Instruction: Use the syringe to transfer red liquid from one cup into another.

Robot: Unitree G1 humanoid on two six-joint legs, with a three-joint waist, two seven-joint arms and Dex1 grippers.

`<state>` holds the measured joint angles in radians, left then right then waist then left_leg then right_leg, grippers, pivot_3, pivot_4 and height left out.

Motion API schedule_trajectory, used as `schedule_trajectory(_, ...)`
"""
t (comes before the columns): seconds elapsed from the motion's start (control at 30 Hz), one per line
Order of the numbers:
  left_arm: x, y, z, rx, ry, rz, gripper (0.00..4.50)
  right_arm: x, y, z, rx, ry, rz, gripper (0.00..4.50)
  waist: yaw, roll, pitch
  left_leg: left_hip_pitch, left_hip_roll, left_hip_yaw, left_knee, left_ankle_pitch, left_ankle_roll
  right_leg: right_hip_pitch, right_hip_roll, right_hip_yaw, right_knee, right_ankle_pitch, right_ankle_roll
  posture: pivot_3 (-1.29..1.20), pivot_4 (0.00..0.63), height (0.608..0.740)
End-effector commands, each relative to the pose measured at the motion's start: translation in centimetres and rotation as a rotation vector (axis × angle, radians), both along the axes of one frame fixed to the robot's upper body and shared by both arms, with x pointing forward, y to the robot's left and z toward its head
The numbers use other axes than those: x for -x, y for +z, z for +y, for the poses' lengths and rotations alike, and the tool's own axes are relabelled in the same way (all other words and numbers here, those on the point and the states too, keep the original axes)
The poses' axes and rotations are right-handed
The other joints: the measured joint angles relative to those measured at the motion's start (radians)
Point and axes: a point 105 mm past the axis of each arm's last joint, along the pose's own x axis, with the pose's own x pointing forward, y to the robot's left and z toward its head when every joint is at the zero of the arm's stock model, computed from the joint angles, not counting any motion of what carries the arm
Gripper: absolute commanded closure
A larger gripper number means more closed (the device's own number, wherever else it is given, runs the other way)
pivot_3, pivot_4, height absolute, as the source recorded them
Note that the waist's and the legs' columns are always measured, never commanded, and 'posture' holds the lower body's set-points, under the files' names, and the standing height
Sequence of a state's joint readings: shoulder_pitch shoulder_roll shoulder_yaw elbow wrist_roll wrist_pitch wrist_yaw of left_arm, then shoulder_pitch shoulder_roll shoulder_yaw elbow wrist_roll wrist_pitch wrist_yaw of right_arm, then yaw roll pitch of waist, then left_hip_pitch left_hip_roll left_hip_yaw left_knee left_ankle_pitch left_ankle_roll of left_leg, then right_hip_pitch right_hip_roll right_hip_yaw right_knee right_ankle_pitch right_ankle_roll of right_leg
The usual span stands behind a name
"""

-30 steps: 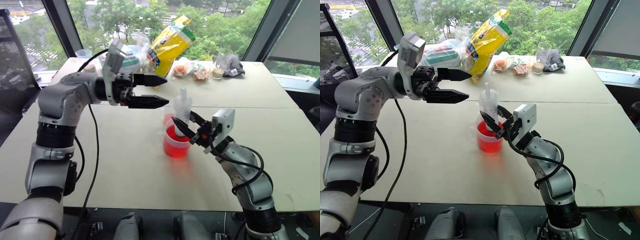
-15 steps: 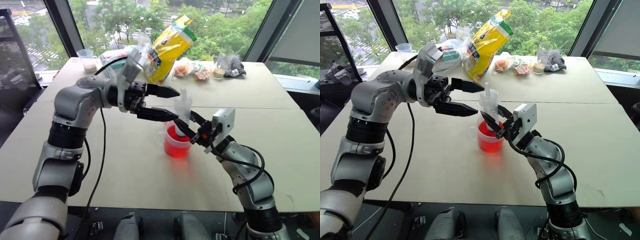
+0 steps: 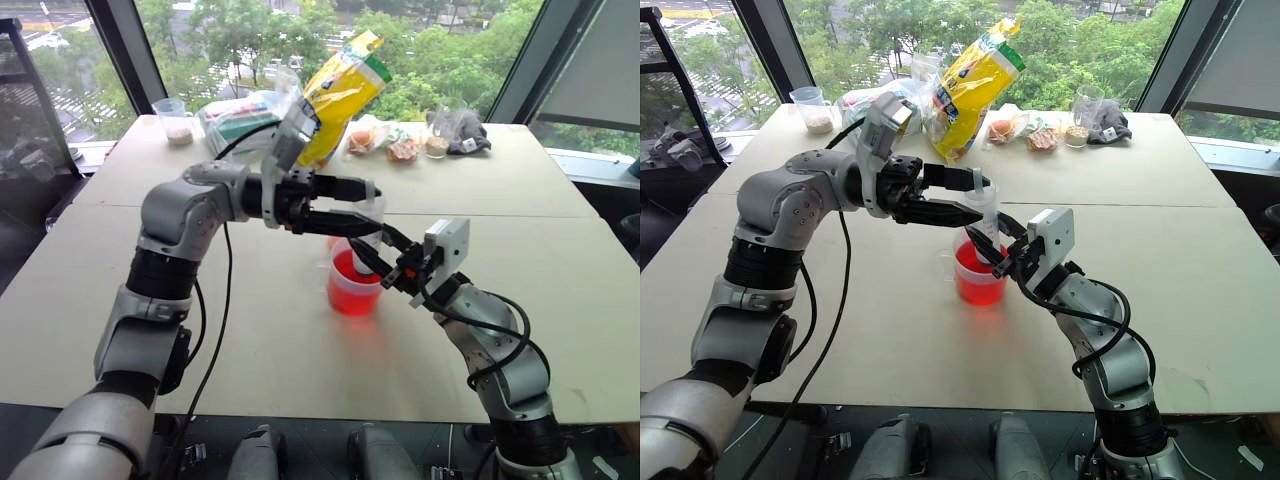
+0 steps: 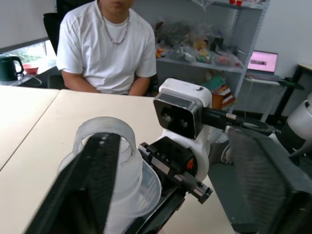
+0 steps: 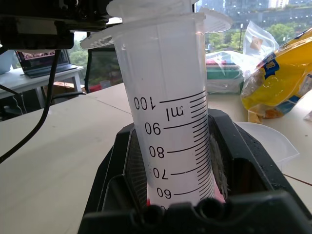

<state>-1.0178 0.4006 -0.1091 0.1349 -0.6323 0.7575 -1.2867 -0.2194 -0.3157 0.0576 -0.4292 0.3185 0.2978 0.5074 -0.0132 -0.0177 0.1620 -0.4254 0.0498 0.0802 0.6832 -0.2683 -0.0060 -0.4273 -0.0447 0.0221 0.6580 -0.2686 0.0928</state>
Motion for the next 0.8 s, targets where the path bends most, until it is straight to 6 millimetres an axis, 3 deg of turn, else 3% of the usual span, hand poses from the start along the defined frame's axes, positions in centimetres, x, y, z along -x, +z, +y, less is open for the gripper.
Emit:
schedule_trajectory(0.03,0.5,0.9,-0.6,0.016,-0.024,-0.038,3.31,0.7,1.2,0.3,-0.007,0.019,-0.047,3.12,-0.001,0.000,0.000,0.000,0.000,0.000,0.000,0.000,0.000,0.000,0.000,0.000,0.000,0.000,0.000,0.00,0.150,0.740)
schedule_trajectory(0.1,0.5,1.0,-0.6,0.024,-0.024,-0.035,4.24,0.7,1.1,0.4,-0.008,0.026,-0.038,3.12,-0.001,0.000,0.000,0.000,0.000,0.000,0.000,0.000,0.000,0.000,0.000,0.000,0.000,0.000,0.000,0.00,0.150,0.740)
schedule_trajectory(0.13,0.5,1.1,-0.6,0.028,-0.023,-0.035,4.42,0.8,1.1,0.4,-0.009,0.028,-0.034,3.12,-0.001,0.000,0.000,0.000,0.000,0.000,0.000,0.000,0.000,0.000,0.000,0.000,0.000,0.000,0.000,0.00,0.150,0.740)
schedule_trajectory(0.53,-0.4,4.5,-0.4,0.118,0.036,-0.099,4.42,0.4,-0.1,0.6,-0.013,0.061,0.060,3.12,0.000,0.000,0.000,0.000,0.000,0.000,0.000,0.000,0.000,0.000,0.000,0.000,0.000,0.000,0.000,0.00,0.150,0.740)
schedule_trajectory(0.8,-0.6,5.0,-0.2,0.138,0.048,-0.108,4.42,0.1,-1.9,0.7,-0.031,0.071,0.158,3.12,0.000,0.000,0.000,0.000,0.000,0.000,0.000,0.000,0.000,0.000,0.000,0.000,0.000,0.000,0.000,0.00,0.150,0.740)
